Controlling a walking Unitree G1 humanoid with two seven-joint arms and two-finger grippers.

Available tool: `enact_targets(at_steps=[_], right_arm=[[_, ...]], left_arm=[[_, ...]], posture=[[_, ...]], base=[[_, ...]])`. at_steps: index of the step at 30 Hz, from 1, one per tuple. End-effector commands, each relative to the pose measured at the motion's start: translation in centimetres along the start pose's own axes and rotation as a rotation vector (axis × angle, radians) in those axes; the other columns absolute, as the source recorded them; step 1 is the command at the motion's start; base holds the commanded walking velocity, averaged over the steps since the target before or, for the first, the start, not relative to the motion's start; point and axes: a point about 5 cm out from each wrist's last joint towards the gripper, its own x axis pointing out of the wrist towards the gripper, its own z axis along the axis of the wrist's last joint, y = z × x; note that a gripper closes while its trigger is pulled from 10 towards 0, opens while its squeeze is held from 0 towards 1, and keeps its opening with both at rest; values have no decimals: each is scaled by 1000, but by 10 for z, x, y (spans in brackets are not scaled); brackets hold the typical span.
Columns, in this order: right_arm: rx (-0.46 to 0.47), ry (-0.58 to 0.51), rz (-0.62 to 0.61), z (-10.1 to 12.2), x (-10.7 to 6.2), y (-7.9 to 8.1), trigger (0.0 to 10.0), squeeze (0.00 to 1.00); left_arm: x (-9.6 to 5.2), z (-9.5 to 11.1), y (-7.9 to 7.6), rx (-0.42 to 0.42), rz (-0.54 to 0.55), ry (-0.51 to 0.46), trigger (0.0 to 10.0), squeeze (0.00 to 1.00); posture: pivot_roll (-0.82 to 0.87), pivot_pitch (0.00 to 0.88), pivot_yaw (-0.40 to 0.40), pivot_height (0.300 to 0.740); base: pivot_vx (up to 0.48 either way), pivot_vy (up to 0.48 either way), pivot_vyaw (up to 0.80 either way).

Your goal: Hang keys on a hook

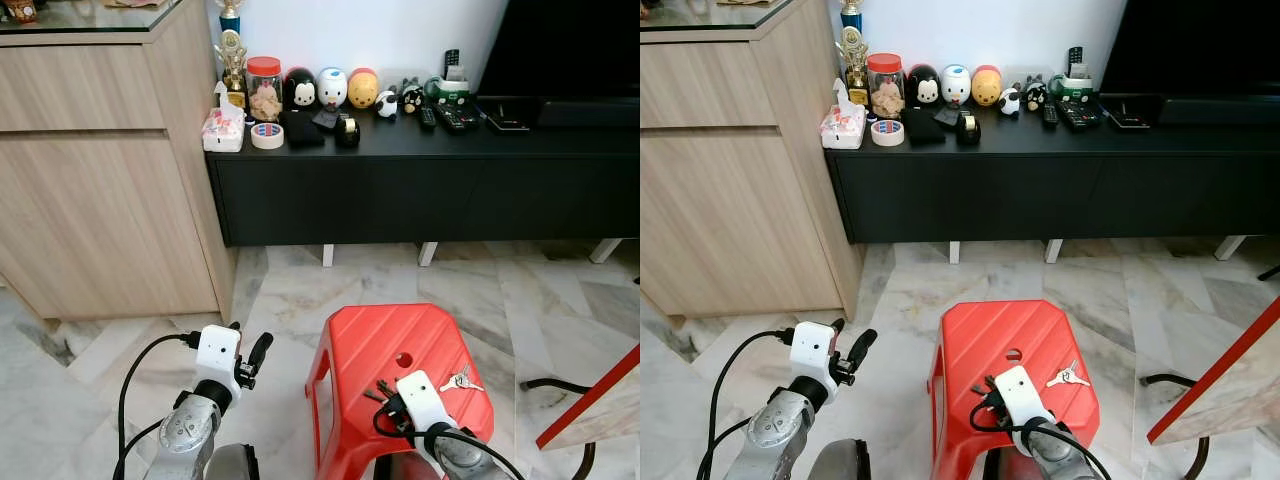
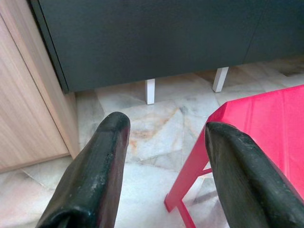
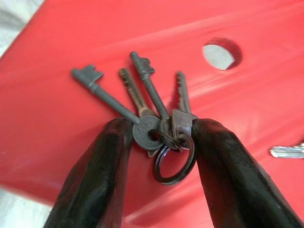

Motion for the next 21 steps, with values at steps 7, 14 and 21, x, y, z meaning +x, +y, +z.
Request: enact_targets(at_steps=[7,14,21], right_arm=[[34,-19,-38,2,-1,-8,10000,0],[54,-27,-37,-1,-3,-15,10000,0],[76,-18,-49,-18,-14,-31,10000,0]], left_arm=[[-1,-4,-1,12,-9,15,10000,0],[-1,-4,-2,14,-12,17,10000,0],[0,-4,-3,21,-17,18,10000,0]], posture=[[71,0,-74,599],[70,0,-75,599],[71,0,-76,599]], base=[[0,0,0],[0,0,0],[0,0,0]])
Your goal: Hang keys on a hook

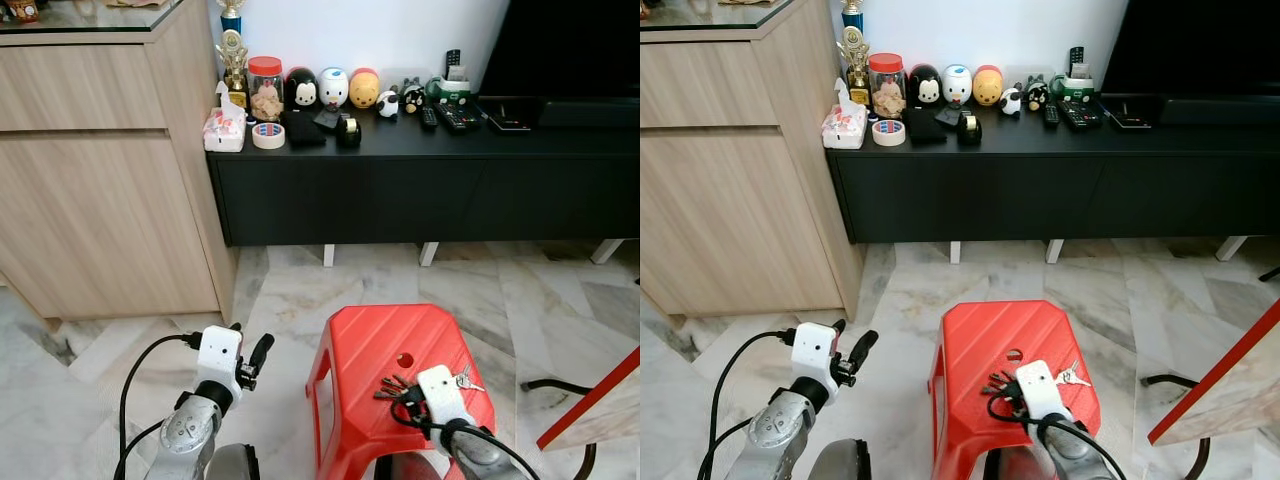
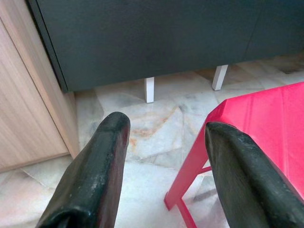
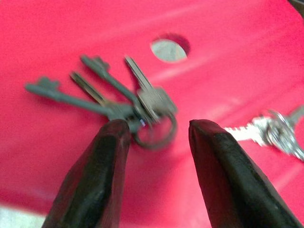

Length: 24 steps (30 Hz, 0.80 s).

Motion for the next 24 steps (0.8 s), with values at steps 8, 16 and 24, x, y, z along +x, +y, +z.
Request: enact_targets(at_steps=[8,16,24], right_arm=[[30,-8,6,-8,-5,-7,10000,0],[107,-86,17,0,-4,-3,10000,0],[181,-118,24,14,3,5,10000,0]], left_arm=[[-1,-3,-2,24,-13,13,10000,0],[-1,-3,-2,34,-17,14,10000,0],[-1,-3,-3,42,-22,14,10000,0]], posture=[[70,0,-77,599],[70,0,-78,599],[70,0,-80,599]], base=[[0,0,0],[0,0,0],[0,0,0]])
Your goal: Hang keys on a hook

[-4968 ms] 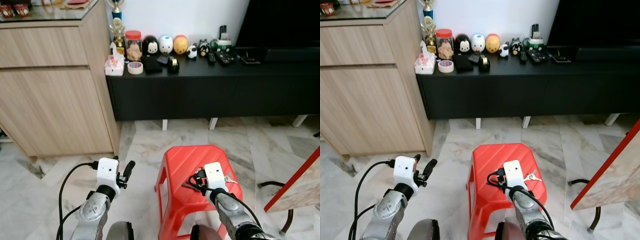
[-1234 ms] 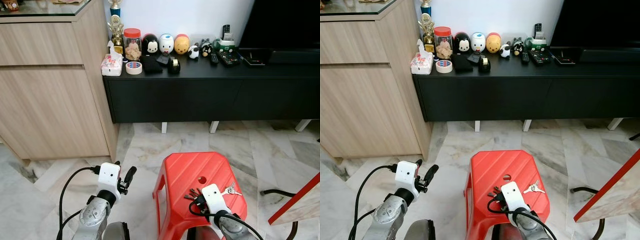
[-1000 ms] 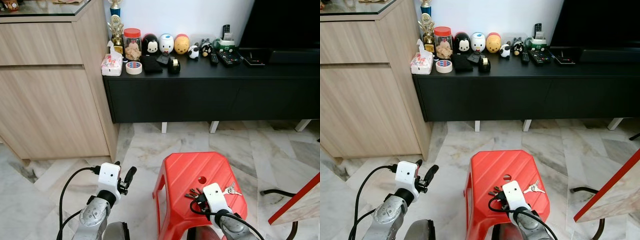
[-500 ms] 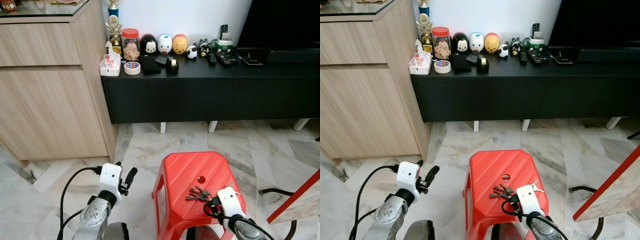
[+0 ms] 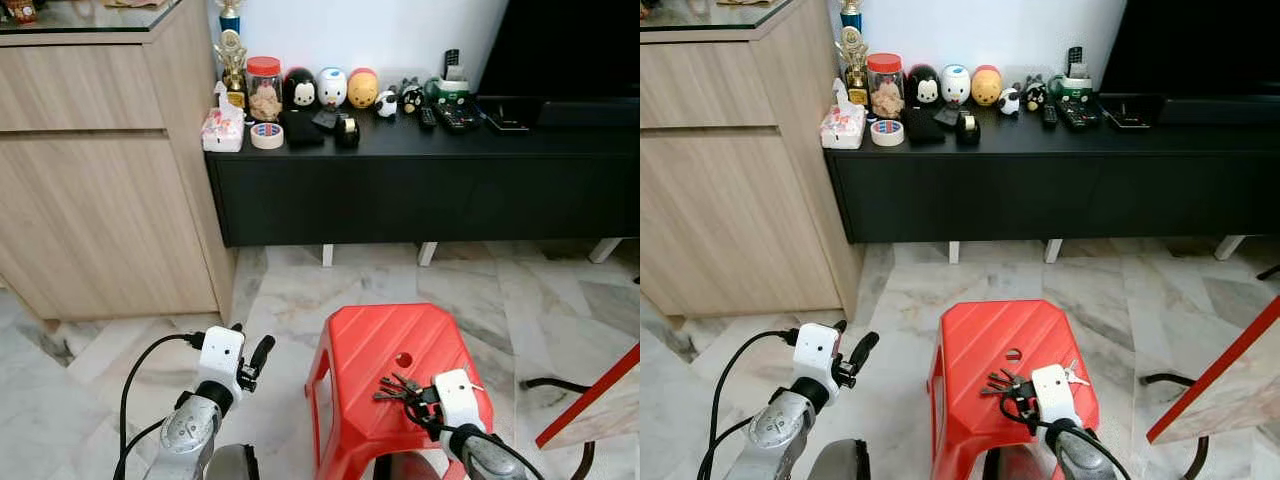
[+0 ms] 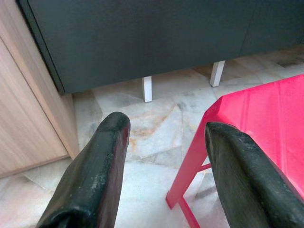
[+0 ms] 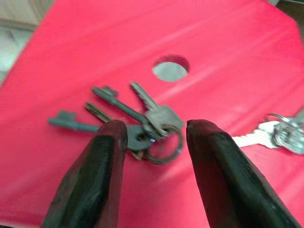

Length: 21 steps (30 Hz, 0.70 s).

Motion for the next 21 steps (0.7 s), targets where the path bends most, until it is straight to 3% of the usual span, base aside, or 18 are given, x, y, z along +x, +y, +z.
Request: enact_targets(at_steps=[1,9,10,16,21], right_arm=[[47,-23,-20,9,4,-2,10000,0],[178,-35,-50,15,9,1,10000,0],[233,-37,-68,14,9,1,10000,0],[346,-36,-106,10,8,-1,10000,0],[396,-30,-121,7,6,-3,10000,0]], left_arm=[[-1,-3,-2,12,-9,10,10000,0],[-1,-3,-2,17,-11,10,10000,0],[-1,-3,-2,18,-11,10,10000,0],[-1,-4,-2,18,-12,11,10000,0],[-1,-4,-2,18,-11,11,10000,0]], posture=[[71,0,-79,599],[70,0,-78,599],[70,0,-78,599],[72,0,-78,599],[72,0,-78,599]], base=[[0,0,0],[0,0,0],[0,0,0],[0,0,0],[0,0,0]])
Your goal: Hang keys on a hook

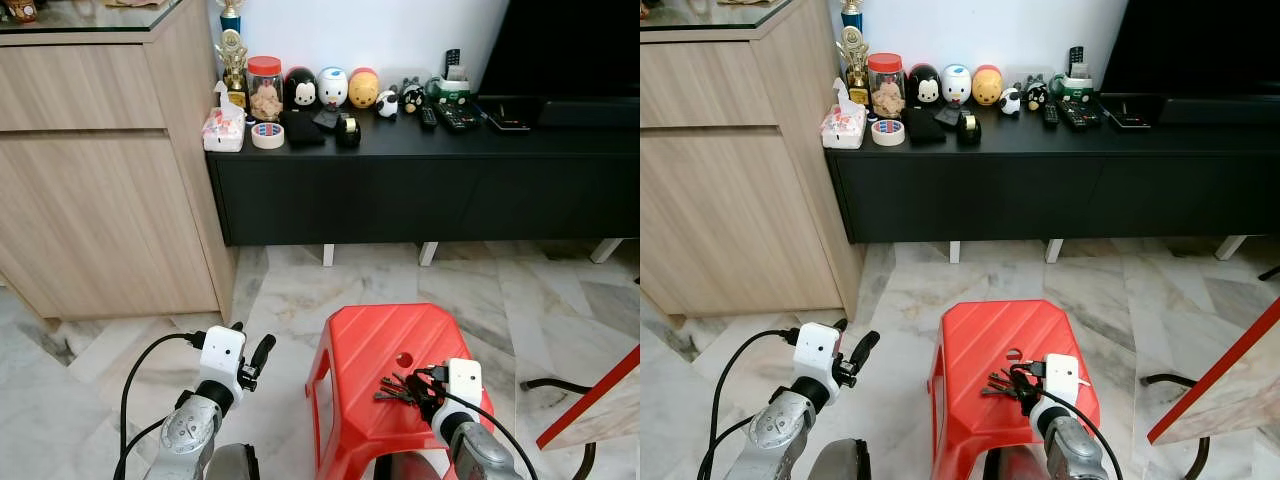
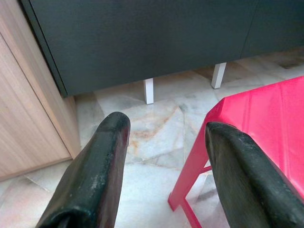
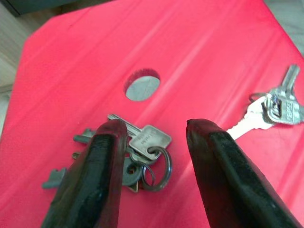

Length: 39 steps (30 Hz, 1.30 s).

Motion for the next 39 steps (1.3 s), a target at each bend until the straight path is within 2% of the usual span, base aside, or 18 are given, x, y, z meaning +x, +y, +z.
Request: enact_targets(at_steps=[1,5,10,17,20,26,30,35,39], right_arm=[[29,11,-28,-2,-2,-5,10000,0],[66,24,-71,-2,-3,-15,10000,0],[94,43,-72,-2,-4,-17,10000,0],[77,81,-70,-6,-5,-19,10000,0],[92,83,-43,-3,-1,-12,10000,0],[32,96,39,1,5,6,10000,0],[32,107,91,4,10,21,10000,0],[21,114,107,5,12,27,10000,0],[26,92,104,15,16,35,10000,0]], left_arm=[[-1,-5,-2,10,-9,22,10000,0],[-2,-5,-2,9,-7,22,10000,0],[-2,-5,-2,8,-8,22,10000,0],[-2,-5,-2,8,-6,21,10000,0],[-1,-5,-2,9,-5,21,10000,0],[-1,-5,-2,8,-5,20,10000,0],[-2,-5,-2,8,-5,20,10000,0],[-2,-5,-2,7,-6,20,10000,0],[-3,-5,-1,8,-2,21,10000,0]], posture=[[73,0,-78,599],[72,0,-78,599],[72,0,-78,599],[75,0,-78,599],[75,0,-77,599],[78,0,-77,599],[78,0,-77,599],[78,0,-77,599],[78,0,-77,599]], base=[[0,0,0],[0,0,0],[0,0,0],[0,0,0],[0,0,0],[0,0,0],[0,0,0],[0,0,0],[0,0,0]])
